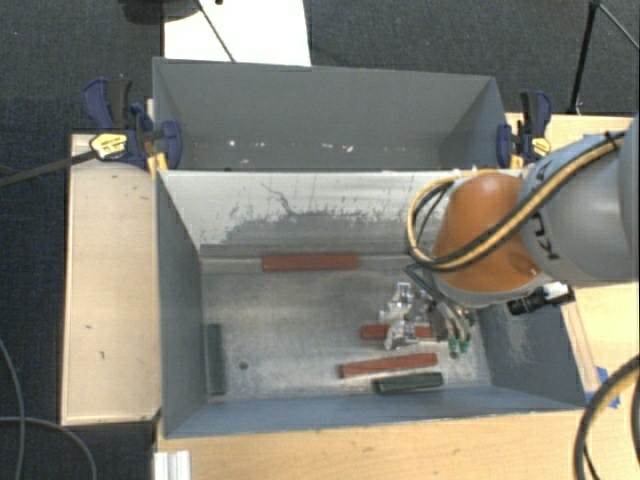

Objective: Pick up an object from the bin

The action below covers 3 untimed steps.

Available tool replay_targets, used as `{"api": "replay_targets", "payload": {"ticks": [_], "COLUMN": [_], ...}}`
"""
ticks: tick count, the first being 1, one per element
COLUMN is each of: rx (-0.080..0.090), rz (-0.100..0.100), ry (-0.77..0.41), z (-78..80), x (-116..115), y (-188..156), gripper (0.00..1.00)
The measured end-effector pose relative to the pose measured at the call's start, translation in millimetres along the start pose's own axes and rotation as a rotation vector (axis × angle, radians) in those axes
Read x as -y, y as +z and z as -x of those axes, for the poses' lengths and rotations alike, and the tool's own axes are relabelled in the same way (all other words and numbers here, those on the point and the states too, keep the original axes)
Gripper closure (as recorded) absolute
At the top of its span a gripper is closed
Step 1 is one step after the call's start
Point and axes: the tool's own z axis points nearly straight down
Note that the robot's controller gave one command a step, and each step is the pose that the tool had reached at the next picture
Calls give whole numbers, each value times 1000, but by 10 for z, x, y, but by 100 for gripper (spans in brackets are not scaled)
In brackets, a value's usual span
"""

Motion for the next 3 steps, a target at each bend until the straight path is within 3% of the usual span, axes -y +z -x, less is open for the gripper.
{"api": "replay_targets", "payload": {"ticks": [3], "rx": [-7], "rz": [0], "ry": [1], "z": [-17], "x": [-1], "y": [-137], "gripper": [100]}}
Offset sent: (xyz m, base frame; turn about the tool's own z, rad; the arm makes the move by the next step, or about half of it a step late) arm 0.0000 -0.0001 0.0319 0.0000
